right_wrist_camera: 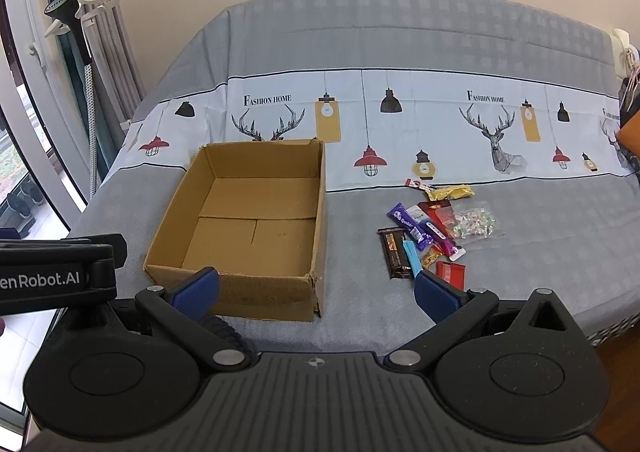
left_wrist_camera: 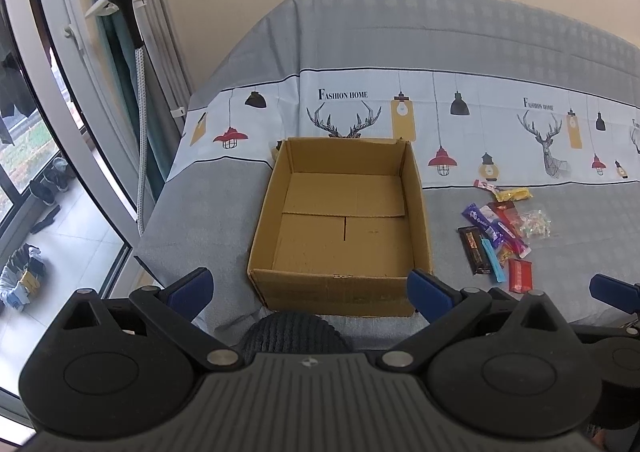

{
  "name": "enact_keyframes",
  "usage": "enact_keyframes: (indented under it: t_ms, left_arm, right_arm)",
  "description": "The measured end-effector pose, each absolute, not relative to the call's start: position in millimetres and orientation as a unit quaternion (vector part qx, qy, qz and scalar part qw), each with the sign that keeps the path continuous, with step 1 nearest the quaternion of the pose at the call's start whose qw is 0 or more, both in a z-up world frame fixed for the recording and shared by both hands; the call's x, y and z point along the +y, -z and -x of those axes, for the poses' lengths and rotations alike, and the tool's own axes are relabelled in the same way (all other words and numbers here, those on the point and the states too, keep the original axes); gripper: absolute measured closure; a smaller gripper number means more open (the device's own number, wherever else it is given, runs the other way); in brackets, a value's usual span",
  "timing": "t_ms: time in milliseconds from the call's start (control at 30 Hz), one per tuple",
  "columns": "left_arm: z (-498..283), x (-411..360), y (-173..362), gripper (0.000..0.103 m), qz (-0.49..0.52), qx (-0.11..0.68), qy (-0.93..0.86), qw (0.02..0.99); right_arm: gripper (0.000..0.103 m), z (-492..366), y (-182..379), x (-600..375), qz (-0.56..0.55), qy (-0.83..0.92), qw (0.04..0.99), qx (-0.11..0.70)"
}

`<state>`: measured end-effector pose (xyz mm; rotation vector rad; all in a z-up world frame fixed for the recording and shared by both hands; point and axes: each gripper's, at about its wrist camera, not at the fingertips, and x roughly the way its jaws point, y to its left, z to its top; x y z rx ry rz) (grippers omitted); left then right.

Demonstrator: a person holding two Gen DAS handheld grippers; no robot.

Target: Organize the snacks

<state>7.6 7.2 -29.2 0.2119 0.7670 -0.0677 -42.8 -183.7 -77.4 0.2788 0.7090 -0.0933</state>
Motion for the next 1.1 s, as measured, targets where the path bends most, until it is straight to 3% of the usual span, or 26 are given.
enact_keyframes:
  t_ms: [1100]
  left_arm:
    - [-12,4,45,0.000,-0.104,0.384,0.034,0.917]
  right_arm:
    - [0.000,34,93,-188,-0.145,0.040,0.921,0.360]
